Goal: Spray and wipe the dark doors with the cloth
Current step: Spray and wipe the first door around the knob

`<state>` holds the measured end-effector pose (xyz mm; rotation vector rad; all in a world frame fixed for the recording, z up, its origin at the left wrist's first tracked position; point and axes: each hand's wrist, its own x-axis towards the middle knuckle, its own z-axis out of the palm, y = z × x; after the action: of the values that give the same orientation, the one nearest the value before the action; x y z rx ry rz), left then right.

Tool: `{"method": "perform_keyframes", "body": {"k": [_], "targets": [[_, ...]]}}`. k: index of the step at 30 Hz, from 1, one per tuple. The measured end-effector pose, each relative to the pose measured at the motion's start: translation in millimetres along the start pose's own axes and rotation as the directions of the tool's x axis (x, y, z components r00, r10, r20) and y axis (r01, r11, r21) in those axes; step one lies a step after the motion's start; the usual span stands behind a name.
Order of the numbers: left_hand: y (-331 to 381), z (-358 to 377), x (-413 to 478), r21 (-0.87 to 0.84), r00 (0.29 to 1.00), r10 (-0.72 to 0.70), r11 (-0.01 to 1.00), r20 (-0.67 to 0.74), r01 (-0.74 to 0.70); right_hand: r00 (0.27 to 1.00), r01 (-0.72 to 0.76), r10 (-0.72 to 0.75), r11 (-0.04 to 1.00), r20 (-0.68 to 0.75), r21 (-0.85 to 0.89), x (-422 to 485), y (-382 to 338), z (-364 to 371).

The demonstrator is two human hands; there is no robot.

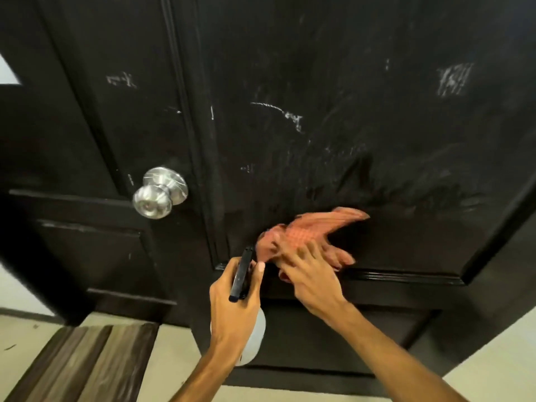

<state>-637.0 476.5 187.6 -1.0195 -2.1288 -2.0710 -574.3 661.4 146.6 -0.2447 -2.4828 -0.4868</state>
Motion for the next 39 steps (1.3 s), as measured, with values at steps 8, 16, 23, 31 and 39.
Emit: {"method": "perform_keyframes", "body": {"k": [8,16,23,31,39], "targets": [[0,-54,2,0.03,0.997,-0.063,0.997,-0.047,0.064,0.985,0.171,-0.168,0.963,0.031,-0.208,65,-18,-34],[-6,-76,24,0.027,0.992,-0.084,0.996,-0.092,0.087,0.909,0.408,-0.365,0.876,0.199,-0.256,111,-35,-42],[-3,-81,27,-0.022,0.986,-0.137,0.99,-0.095,0.136,0.781,0.572,-0.481,0.806,0.398,-0.148,105,-56,-40],[13,-87,26,-0.033,0.984,-0.152,0.988,-0.095,0.15,0.717,0.599,-0.492,0.798,0.494,-0.074,95,-55,-28],[29,-73,19,0.011,0.986,-0.159,0.987,-0.039,0.16,0.933,0.127,-0.078,0.985,0.352,-0.118,60,-24,-56]]}}
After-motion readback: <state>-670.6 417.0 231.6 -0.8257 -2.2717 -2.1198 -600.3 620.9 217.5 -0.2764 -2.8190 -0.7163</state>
